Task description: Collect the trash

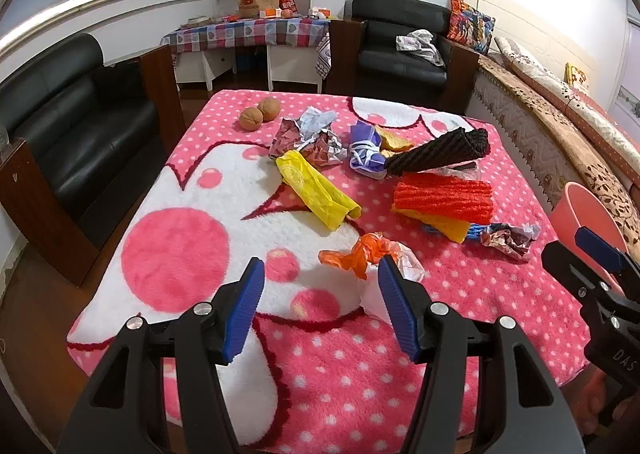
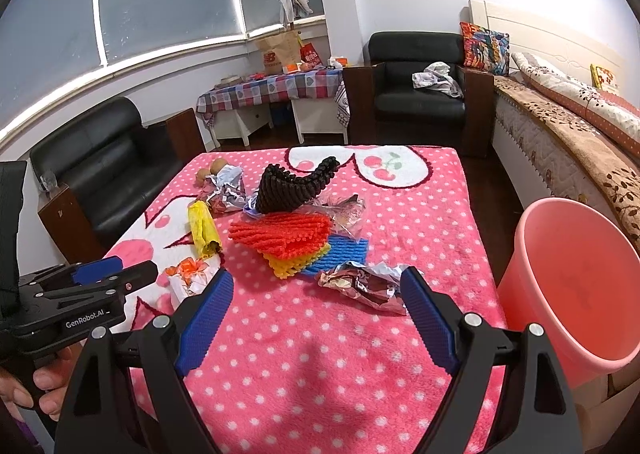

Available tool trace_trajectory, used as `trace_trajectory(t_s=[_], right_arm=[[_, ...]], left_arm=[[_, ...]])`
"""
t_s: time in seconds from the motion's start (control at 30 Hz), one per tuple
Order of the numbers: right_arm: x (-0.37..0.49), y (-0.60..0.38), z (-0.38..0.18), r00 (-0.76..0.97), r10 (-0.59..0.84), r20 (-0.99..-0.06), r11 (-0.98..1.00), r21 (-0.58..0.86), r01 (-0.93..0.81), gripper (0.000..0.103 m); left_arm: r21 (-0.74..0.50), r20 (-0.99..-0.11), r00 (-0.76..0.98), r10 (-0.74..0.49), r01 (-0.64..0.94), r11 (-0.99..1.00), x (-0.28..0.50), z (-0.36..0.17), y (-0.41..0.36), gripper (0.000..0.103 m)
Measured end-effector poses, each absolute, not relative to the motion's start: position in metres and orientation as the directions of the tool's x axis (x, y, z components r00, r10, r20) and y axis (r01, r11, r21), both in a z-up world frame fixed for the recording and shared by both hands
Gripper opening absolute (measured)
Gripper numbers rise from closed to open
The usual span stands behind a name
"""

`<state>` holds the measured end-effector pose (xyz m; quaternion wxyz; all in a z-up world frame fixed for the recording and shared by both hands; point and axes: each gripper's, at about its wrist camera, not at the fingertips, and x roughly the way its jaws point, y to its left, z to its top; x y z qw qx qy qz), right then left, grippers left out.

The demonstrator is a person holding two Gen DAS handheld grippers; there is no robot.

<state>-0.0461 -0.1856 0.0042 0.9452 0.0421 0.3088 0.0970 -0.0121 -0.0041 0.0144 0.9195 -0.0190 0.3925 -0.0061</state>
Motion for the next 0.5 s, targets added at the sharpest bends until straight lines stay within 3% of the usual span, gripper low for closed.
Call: trace_trajectory(t_s=[0.5], right_arm=[[-0.0471, -0.1850, 0.0045, 0.790, 0.210, -0.576, 0.978, 0.139, -0.158, 0.084]], left_arm=[[-0.046, -0.723, 0.691, -0.028, -0.007, 0.999, -0.0142, 0.0144, -0.0013, 0.059]])
